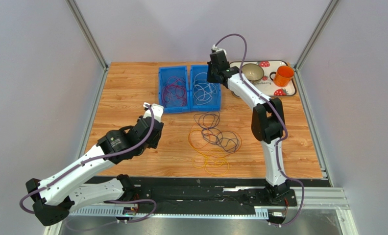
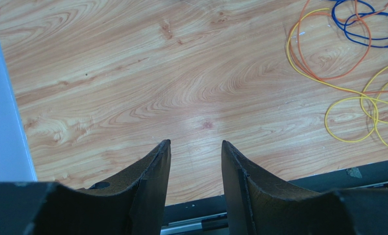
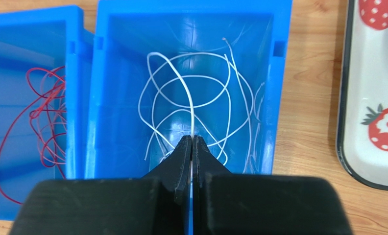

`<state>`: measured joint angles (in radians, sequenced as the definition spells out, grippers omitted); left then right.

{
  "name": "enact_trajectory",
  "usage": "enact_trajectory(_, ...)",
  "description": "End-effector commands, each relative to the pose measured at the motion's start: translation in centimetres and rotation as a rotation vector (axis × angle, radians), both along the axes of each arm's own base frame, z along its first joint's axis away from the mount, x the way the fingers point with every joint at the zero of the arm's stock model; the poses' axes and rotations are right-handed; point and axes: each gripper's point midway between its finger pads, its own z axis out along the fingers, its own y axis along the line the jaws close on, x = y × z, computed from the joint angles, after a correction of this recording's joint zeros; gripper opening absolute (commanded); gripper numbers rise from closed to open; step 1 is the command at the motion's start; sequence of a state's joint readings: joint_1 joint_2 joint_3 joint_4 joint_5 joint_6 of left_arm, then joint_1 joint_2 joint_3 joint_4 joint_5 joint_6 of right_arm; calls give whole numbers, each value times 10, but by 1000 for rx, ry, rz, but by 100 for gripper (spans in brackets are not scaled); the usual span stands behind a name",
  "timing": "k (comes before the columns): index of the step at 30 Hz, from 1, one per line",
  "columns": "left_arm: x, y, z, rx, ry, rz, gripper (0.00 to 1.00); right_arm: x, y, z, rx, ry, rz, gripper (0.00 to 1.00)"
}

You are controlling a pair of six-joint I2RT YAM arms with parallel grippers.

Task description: Untangle the cables

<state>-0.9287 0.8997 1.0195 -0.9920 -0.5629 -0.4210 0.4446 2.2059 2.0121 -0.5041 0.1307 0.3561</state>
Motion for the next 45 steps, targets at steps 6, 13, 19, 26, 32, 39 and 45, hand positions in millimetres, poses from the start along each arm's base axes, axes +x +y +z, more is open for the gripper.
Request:
enact_trajectory(6, 3, 1, 1, 16, -16, 2, 51, 3, 16, 8, 38, -26, 24, 0)
enact_trajectory(13, 3, 0, 1, 16, -14, 1, 51, -11, 23, 21, 35, -22, 77, 54)
enact_trajectory(19, 3, 0, 2, 11, -19, 3, 51, -32, 23, 78, 49, -106, 94, 66)
enact_trajectory(26, 2, 1, 3, 2, -19, 2, 51, -73, 12, 99, 80, -122, 101, 64)
enact_trajectory(32, 1, -1, 3, -7, -15, -7, 51, -116, -7, 90, 75, -81, 101, 63)
enact_trajectory(39, -2, -16, 2, -68, 19, -38, 52, -169, -30, 60, 96, 7, 81, 62)
enact_trajectory(45, 0, -56, -2, -193, 64, -97, 57, -209, -45, 40, 131, 47, 68, 62)
